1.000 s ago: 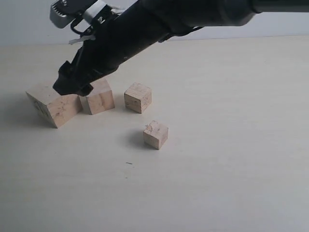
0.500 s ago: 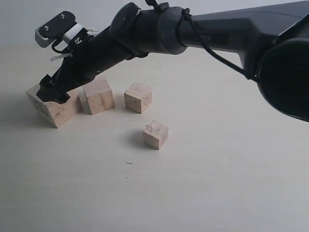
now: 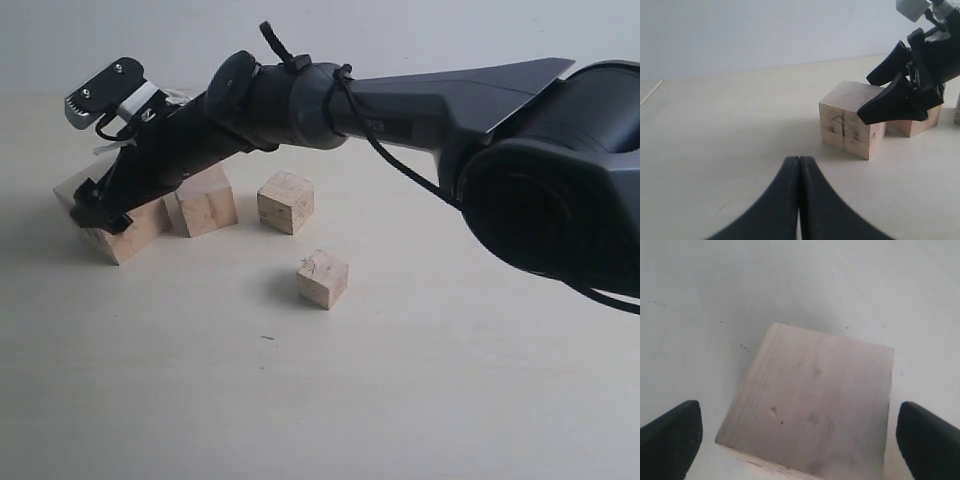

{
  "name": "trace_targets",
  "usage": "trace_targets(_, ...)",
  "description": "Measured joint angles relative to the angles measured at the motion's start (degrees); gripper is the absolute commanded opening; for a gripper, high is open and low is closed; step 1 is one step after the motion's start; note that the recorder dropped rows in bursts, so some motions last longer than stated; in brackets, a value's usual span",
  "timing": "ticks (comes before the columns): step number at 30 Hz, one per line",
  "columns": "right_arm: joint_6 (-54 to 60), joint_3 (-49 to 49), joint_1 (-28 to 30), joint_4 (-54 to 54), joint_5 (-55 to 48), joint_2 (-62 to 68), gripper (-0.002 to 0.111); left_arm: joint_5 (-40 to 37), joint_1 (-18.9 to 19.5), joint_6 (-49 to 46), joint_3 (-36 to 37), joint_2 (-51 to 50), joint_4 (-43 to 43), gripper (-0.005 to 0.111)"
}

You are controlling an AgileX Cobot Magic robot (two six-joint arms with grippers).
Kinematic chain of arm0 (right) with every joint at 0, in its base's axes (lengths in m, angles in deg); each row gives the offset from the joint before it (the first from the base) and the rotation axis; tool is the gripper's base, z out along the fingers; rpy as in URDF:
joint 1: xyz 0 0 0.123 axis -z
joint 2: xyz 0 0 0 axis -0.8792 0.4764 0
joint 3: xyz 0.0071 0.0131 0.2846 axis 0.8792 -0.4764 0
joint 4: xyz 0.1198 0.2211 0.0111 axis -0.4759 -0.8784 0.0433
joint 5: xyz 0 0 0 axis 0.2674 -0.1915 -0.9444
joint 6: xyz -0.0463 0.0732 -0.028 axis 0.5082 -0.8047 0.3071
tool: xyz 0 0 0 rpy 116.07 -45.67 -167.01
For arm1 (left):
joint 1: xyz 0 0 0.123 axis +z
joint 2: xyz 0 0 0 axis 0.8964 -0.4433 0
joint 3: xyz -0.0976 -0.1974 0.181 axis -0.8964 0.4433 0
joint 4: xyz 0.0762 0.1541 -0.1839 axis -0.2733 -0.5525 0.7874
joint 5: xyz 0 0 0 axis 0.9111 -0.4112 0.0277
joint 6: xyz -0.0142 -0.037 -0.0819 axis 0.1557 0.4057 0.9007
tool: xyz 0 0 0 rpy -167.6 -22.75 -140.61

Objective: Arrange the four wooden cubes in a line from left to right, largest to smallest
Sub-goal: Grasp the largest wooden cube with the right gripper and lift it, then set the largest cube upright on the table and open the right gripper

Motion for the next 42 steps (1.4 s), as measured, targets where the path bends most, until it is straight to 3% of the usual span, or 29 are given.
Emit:
trace_targets(15,-0.4,0.1,0.0,0.4,3.3,2.5,0.102,0.0,0.0,0.0,0.0,0.0,0.0,0.0)
trace_targets(19,-1.9,0.1,0.0,0.4,4.5,2.6,0.097,0.0,0.0,0.0,0.0,0.0,0.0,0.0)
trace_targets(26,-2.7,0.1,0.0,0.2,4.1,2.7,0.064,0.0,0.0,0.0,0.0,0.0,0.0,0.0)
trace_targets(35,-10.8,0.1,0.0,13.6,-4.8,0.3,0.004,0.0,0.0,0.0,0.0,0.0,0.0,0.0)
trace_targets(38,-11.9,0.1,0.0,19.4,-12.2,-1.5,0.0,0.0,0.0,0.0,0.0,0.0,0.0,0.0)
trace_targets(42,-2.7,0.1,0.0,22.7,-24.7,-3.6,0.0,0.0,0.0,0.0,0.0,0.0,0.0,0.0)
